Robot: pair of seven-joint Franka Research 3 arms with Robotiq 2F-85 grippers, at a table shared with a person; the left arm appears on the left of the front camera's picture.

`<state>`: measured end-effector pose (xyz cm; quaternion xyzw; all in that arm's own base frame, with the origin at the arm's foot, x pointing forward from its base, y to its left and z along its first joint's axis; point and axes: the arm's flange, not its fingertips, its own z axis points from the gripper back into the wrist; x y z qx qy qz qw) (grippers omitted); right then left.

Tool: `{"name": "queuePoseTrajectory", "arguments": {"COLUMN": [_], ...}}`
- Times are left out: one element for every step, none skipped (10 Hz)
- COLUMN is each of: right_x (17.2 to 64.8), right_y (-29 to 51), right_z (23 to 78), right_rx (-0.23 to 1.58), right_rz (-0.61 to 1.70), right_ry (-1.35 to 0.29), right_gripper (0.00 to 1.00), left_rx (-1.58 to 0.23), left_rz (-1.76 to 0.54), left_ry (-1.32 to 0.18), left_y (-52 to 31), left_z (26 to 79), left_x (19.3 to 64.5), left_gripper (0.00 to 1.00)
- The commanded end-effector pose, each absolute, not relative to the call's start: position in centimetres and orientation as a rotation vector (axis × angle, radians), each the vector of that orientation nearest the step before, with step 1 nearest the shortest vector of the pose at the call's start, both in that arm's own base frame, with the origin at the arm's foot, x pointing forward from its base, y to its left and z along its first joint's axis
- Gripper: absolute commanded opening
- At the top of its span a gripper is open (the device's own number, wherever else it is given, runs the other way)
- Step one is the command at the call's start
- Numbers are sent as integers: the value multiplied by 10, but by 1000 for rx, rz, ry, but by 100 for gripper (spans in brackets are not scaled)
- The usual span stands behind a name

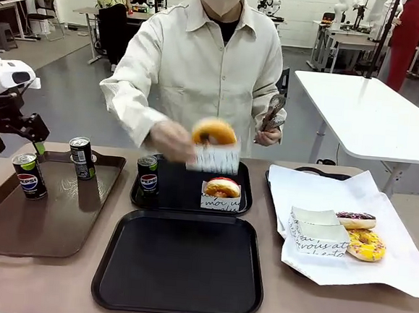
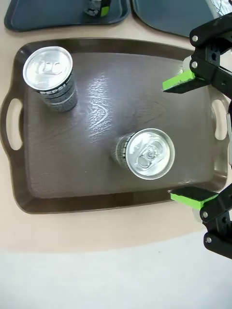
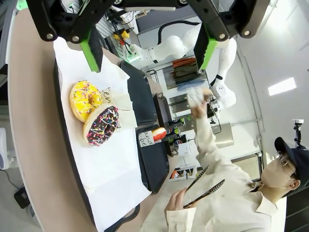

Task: Set up donuts and drinks on trays.
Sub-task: Pick up one Pepsi coke from the Handle tray and place it on the Flat Tray without a Pepsi coke.

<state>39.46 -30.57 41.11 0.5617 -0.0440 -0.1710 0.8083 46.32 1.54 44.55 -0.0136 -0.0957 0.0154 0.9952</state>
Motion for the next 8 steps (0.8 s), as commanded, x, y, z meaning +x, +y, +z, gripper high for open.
{"name": "queuePoseTrajectory", "arguments": {"right_x": [396,396,396,396,396,396,396,396], "right_y": [-305,-305,-305,-305,-305,-305,-305,-305], "right_z": [412,412,412,412,412,412,412,412], "right_rx": [1218,1218,1218,1218,1218,1218,1218,1218], "right_rz": [-360,-360,-360,-360,-360,-360,-360,-360], "right_ry": [-110,-110,-110,-110,-110,-110,-110,-110], "right_gripper": [100,100,100,100,100,100,100,100], "left_rx": [-18,-25,-44,-37,-16,-9,-12,-23], "left_rz": [73,82,76,81,94,100,99,91], "left_ry": [-228,-231,-227,-218,-219,-211,-201,-197], "left_y": [10,11,10,11,14,16,17,16], "left_z": [434,430,425,421,417,415,413,411], "left_x": [474,470,472,476,475,475,476,474], "left_gripper": [100,100,100,100,100,100,100,100]}}
